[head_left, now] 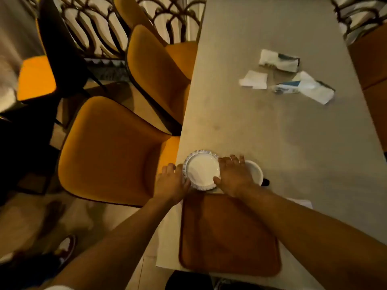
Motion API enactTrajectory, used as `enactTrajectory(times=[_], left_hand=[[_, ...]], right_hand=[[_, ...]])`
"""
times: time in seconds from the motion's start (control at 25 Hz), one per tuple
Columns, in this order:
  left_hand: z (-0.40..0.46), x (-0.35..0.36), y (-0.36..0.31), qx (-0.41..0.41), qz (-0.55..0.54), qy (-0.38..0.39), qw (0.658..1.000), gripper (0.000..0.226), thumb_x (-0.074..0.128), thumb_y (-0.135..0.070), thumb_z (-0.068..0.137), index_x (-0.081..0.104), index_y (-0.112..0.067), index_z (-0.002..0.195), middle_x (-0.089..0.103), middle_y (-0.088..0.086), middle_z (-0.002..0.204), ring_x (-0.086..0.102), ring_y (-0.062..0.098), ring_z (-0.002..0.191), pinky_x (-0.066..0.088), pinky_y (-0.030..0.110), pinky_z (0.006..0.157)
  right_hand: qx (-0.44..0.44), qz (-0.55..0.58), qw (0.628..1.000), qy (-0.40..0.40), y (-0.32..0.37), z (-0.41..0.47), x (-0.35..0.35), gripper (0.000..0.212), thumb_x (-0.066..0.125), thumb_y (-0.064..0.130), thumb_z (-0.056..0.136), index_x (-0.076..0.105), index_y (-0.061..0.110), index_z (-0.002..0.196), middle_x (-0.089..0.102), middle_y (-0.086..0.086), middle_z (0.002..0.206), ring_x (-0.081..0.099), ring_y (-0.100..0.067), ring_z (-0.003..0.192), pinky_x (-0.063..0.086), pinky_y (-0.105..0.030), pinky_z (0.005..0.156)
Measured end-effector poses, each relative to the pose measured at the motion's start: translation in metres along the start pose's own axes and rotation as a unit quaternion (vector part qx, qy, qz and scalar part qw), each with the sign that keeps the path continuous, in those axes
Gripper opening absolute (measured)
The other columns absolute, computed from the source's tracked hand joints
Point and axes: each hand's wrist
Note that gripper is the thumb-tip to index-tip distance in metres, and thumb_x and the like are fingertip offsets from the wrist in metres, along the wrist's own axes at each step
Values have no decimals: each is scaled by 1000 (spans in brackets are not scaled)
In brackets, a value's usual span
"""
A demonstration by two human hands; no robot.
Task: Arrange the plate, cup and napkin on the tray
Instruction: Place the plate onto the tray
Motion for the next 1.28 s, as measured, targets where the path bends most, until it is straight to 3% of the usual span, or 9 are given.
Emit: enactTrajectory(times=[0.12, 0.24, 0.52, 0.68, 0.84, 0.96, 1.08, 1.28], left_hand=[[23, 15, 10, -16, -104, 39, 994, 52, 51, -36, 97, 42, -10, 140, 51, 18, 128, 54, 37, 112, 48, 43, 89], [38, 24, 12, -34, -139, 48, 989, 44, 55, -30, 95, 50, -7, 131, 57, 18, 118, 55, 35, 106, 45, 38, 80], [54, 27, 7, -83, -234, 29, 968, 15, 62, -14, 87, 62, -2, 96, 57, 13, 89, 44, 23, 80, 28, 32, 65], [58, 29, 12, -79, -231, 22, 970, 17, 58, -12, 90, 58, 2, 80, 58, 21, 78, 46, 28, 70, 29, 34, 61], [50, 14, 17, -83, -261, -6, 962, 20, 56, -15, 93, 67, -2, 84, 68, 16, 75, 62, 31, 66, 46, 39, 58], [31, 6, 25, -115, -326, -25, 938, 21, 55, -15, 97, 72, -6, 89, 72, 11, 75, 69, 21, 58, 59, 35, 57], [1, 6, 29, -130, -364, -7, 922, 20, 55, -14, 99, 74, -5, 99, 74, 9, 79, 72, 17, 58, 62, 35, 59], [-48, 23, 36, -154, -410, 30, 898, 19, 59, -17, 97, 74, -10, 106, 77, 5, 89, 76, 22, 71, 64, 46, 70]], right_hand=[[22, -11, 1000, 12, 2, 22, 4, 61, 49, 42, 91, 41, 8, 141, 51, -16, 140, 41, -32, 133, 7, -52, 121], [56, -2, 998, 32, -1, 36, 3, 57, 53, 36, 89, 44, 8, 137, 58, -14, 131, 49, -32, 125, 8, -54, 121], [67, -15, 996, 49, 3, 52, 4, 44, 51, 35, 88, 54, 9, 123, 67, -10, 115, 56, -32, 115, 4, -58, 119], [60, -18, 997, 35, 0, 51, 7, 41, 53, 28, 88, 54, 8, 124, 66, -13, 117, 49, -33, 121, 7, -55, 120], [49, 45, 997, -39, 2, 46, 5, 51, 49, 16, 89, 44, 10, 140, 61, -14, 126, 47, -34, 123, 12, -51, 121], [45, 167, 980, -99, 6, 29, 5, 52, 46, 13, 93, 40, 15, 145, 56, -14, 130, 49, -33, 119, 34, -46, 109], [39, 226, 962, -148, 16, 0, 14, 50, 47, 8, 92, 45, 16, 141, 59, -15, 123, 54, -34, 110, 43, -46, 96], [54, 340, 930, -130, 23, -54, 47, 47, 46, 13, 97, 44, 27, 142, 54, -3, 136, 51, -22, 124, 46, -41, 104]])
Point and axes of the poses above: each hand's wrist, its own z-axis towards the middle knuckle, its own x-axis out of the palm, y = z × x
